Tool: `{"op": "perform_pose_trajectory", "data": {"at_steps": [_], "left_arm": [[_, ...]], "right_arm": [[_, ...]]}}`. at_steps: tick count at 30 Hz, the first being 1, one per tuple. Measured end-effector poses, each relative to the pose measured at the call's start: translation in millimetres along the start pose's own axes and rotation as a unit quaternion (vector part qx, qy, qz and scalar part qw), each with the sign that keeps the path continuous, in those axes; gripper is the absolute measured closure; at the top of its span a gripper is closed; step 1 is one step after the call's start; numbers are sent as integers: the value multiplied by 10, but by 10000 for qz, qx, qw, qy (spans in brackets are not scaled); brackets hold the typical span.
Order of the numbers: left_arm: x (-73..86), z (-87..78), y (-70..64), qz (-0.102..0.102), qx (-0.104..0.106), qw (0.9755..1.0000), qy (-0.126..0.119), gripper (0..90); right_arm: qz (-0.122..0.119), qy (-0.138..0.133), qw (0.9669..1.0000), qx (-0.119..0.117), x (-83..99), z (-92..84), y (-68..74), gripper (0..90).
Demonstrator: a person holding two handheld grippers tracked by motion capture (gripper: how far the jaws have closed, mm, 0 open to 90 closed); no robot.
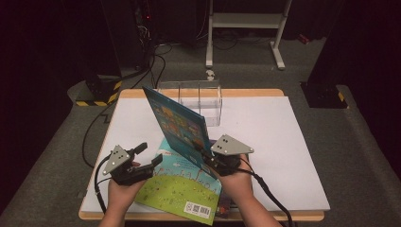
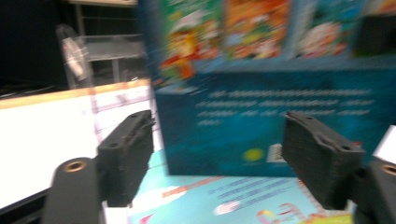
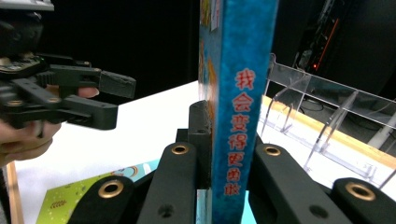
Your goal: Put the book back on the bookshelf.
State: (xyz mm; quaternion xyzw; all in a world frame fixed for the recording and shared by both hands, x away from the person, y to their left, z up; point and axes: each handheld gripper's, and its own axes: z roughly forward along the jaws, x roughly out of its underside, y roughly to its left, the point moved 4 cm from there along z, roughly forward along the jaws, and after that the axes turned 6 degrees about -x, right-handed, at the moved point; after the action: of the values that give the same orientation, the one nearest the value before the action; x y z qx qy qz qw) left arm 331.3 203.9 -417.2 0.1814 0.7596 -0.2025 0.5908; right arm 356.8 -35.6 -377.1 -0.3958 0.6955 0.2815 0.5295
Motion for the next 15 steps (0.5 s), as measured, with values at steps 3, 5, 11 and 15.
{"op": "perform_pose_trajectory", "data": {"at_steps": [3, 5, 11, 15], "left_arm": [[-172, 21, -185, 14, 318, 9993, -173, 170], [-303, 48, -307, 48, 470, 9985, -289, 157], [-571, 182, -587, 142, 778, 9959, -443, 148], [-593, 246, -638, 39, 874, 9953, -408, 148]], "right_arm": [[-36, -60, 10000, 14, 11, 11, 26, 820], [-19, -78, 10000, 14, 16, 7, 35, 816], [50, -126, 9999, -41, 54, -16, 51, 782], [300, -116, 9992, -248, 240, -105, 62, 737]]}}
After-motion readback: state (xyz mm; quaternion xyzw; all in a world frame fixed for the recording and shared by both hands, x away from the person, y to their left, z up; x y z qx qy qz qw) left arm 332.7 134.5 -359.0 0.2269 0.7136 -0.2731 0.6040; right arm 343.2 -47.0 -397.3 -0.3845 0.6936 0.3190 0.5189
